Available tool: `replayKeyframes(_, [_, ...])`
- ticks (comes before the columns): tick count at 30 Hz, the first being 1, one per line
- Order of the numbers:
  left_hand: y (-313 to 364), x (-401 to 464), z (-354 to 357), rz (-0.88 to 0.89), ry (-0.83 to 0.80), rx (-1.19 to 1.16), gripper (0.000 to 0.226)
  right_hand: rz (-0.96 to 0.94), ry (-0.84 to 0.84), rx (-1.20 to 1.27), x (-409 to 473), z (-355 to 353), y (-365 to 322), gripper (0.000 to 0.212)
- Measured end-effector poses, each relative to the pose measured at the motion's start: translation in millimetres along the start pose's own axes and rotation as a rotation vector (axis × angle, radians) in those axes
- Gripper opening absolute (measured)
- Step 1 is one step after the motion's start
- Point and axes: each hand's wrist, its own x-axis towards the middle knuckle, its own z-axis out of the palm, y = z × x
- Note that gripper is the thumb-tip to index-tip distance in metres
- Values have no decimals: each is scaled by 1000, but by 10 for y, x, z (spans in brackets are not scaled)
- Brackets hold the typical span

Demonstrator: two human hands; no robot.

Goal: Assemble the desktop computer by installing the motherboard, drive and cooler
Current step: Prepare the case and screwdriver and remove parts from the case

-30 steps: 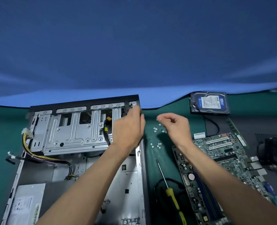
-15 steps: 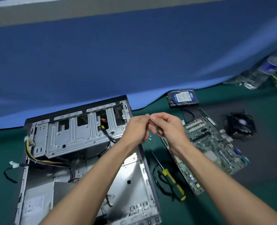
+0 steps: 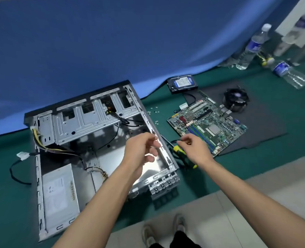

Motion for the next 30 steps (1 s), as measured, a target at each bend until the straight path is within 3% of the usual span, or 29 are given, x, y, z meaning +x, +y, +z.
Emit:
replayKeyframes(5, [-183, -205, -166, -9, 100, -14, 14, 78, -73, -331, 24, 175, 307, 46])
replayKeyframes(10, [-302, -370, -275, -21, 176, -68, 17, 0, -64, -613, 80, 309, 433, 45])
replayKeyframes(18, [-440, -720, -327, -5, 282, -75, 15, -78, -126, -811, 161, 362, 427, 36])
replayKeyframes(21, [-418, -761, -324, -5, 313, -83, 14, -86, -150, -731, 161, 327, 427, 32])
replayKeyframes(24, [-389, -763, -298, 4, 337, -92, 14, -33, -130, -489, 142, 257, 391, 26])
replayKeyframes(27, [-366, -759, -274, 1, 366, -133, 13, 35, -109, -250, 80, 171, 318, 37])
replayKeyframes(30, [-319, -762, -267, 5, 389, -223, 15, 10, -77, -55, -54, 42, 170, 30])
